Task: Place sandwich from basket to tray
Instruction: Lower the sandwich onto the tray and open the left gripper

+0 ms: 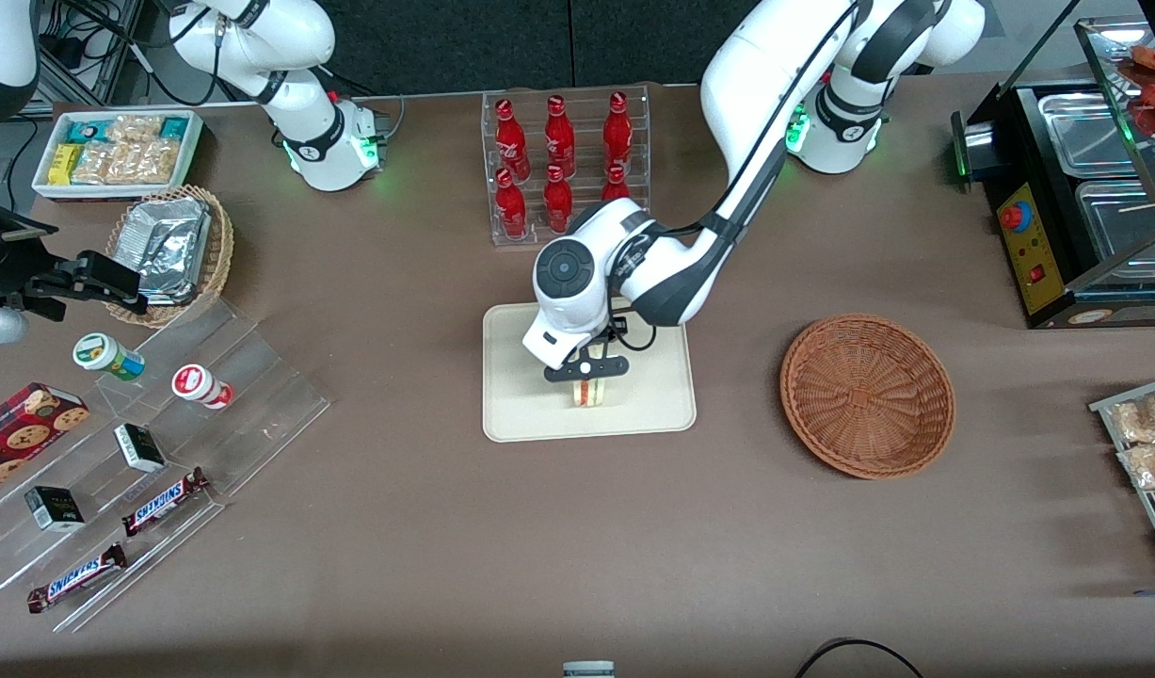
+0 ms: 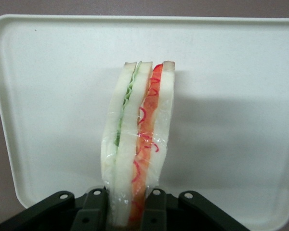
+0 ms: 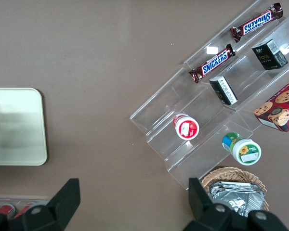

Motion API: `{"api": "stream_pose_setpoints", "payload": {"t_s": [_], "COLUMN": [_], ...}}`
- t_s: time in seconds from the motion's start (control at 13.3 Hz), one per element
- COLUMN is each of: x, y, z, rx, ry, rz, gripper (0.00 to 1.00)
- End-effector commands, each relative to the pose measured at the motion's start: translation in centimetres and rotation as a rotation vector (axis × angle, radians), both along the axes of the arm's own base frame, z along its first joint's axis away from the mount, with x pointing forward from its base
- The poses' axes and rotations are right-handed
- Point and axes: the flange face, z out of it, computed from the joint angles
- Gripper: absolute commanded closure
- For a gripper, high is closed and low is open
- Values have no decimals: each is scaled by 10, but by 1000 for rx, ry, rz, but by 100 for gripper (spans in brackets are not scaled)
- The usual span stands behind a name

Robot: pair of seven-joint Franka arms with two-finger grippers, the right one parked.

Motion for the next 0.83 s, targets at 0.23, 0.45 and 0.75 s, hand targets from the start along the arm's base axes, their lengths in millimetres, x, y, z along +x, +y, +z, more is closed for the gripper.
{"api": "stream_pose_setpoints", "payload": {"t_s": [0.23, 0.45, 0.75], "x": [-10, -11, -9], "y": [-13, -14, -14], "z": [-18, -25, -25], "rx": [52, 56, 46], "ry": [-16, -12, -19], "rz": [-1, 3, 3], "gripper": [100, 82, 0]}}
